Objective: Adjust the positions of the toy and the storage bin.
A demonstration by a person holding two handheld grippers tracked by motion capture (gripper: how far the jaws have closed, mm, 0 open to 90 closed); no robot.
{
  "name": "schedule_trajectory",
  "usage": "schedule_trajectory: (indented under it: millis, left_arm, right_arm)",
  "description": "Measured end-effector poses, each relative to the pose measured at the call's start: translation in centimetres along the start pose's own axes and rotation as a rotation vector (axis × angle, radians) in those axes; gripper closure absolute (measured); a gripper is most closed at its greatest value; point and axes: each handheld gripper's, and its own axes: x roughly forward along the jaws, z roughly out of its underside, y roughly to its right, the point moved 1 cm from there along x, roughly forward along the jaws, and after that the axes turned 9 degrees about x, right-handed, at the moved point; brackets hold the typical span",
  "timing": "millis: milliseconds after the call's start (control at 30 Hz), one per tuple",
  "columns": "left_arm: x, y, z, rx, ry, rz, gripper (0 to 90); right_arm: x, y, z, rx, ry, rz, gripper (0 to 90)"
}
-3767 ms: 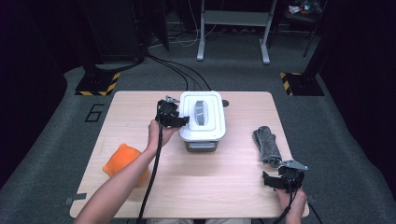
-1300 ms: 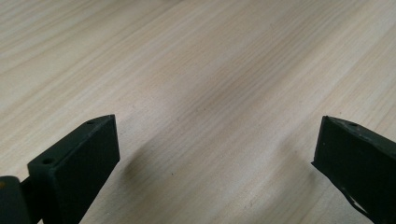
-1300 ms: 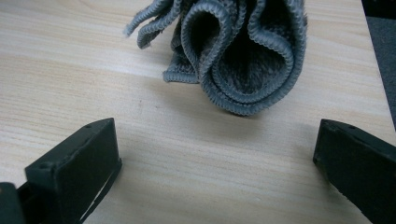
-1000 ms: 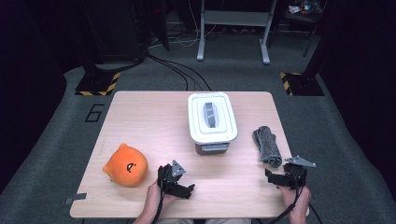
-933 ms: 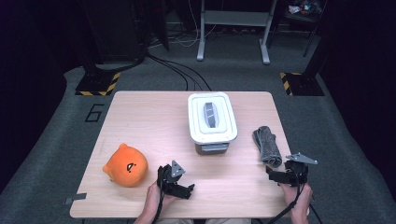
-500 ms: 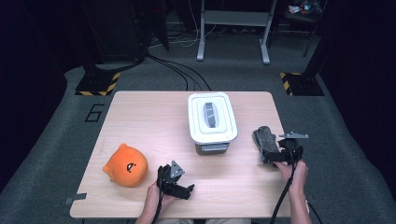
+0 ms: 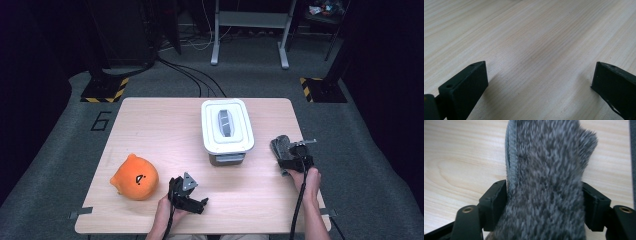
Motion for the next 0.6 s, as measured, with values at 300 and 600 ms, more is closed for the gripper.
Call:
schedule_trajectory:
  millis: [300, 600]
  left_arm:
    - [0.0, 0.02, 0.01, -0.002, 0.001, 0.0, 0.1]
    - [-0.01, 0.02, 0.01, -0.003, 0.001, 0.0, 0.2]
  right_arm:
    - [-0.2, -0.15, 0.2, -0.006, 0.025, -0.019, 61.3]
    - [-0.78, -0.26, 0.37, -0.011, 0.063, -0.044, 71.5]
